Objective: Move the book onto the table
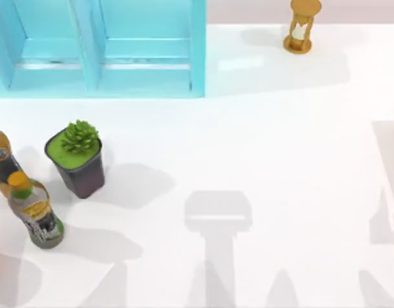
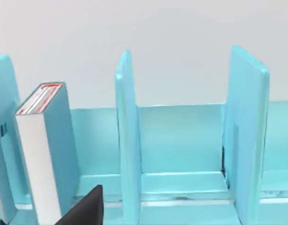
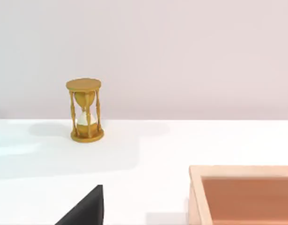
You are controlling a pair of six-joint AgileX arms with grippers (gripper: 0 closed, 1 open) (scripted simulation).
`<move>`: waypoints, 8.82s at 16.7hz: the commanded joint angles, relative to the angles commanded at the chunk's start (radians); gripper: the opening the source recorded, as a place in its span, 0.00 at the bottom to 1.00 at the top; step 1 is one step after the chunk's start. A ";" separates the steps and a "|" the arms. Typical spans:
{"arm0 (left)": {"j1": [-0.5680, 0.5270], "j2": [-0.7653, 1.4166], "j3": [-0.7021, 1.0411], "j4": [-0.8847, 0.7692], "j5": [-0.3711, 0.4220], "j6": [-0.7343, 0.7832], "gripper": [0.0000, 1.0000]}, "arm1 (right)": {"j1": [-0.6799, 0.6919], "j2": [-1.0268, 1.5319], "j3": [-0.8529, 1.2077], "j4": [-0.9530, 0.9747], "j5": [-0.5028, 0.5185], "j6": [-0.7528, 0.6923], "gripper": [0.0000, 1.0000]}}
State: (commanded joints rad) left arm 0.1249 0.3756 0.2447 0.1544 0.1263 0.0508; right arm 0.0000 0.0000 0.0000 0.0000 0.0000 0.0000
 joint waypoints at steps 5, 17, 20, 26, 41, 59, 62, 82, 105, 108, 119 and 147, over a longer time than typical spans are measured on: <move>0.137 0.552 0.287 0.187 0.147 0.058 1.00 | 0.000 0.000 0.000 0.000 0.000 0.000 1.00; 0.384 1.609 0.764 0.483 0.411 0.153 1.00 | 0.000 0.000 0.000 0.000 0.000 0.000 1.00; 0.392 1.650 0.781 0.490 0.426 0.155 1.00 | 0.000 0.000 0.000 0.000 0.000 0.000 1.00; 0.384 1.659 0.792 0.487 0.419 0.152 1.00 | 0.000 0.000 0.000 0.000 0.000 0.000 1.00; 0.280 1.966 1.188 0.422 0.325 0.111 1.00 | 0.000 0.000 0.000 0.000 0.000 0.000 1.00; 0.280 1.966 1.188 0.422 0.325 0.111 0.00 | 0.000 0.000 0.000 0.000 0.000 0.000 1.00; 0.280 1.966 1.188 0.422 0.325 0.111 0.00 | 0.000 0.000 0.000 0.000 0.000 0.000 1.00; 0.559 1.064 0.852 -0.208 0.573 0.228 0.00 | 0.000 0.000 0.000 0.000 0.000 0.000 1.00; -0.538 1.195 0.841 0.146 -0.429 -1.168 0.00 | 0.000 0.000 0.000 0.000 0.000 0.000 1.00; -0.763 1.270 0.792 0.218 -0.644 -1.456 0.00 | 0.000 0.000 0.000 0.000 0.000 0.000 1.00; -1.271 1.493 0.612 0.381 -1.113 -2.037 0.00 | 0.000 0.000 0.000 0.000 0.000 0.000 1.00; -1.289 1.591 0.569 0.499 -1.128 -2.055 0.30 | 0.000 0.000 0.000 0.000 0.000 0.000 1.00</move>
State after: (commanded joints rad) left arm -1.1644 1.9667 0.8139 0.6530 -1.0018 -2.0042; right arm 0.0000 0.0000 0.0000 0.0000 0.0000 0.0000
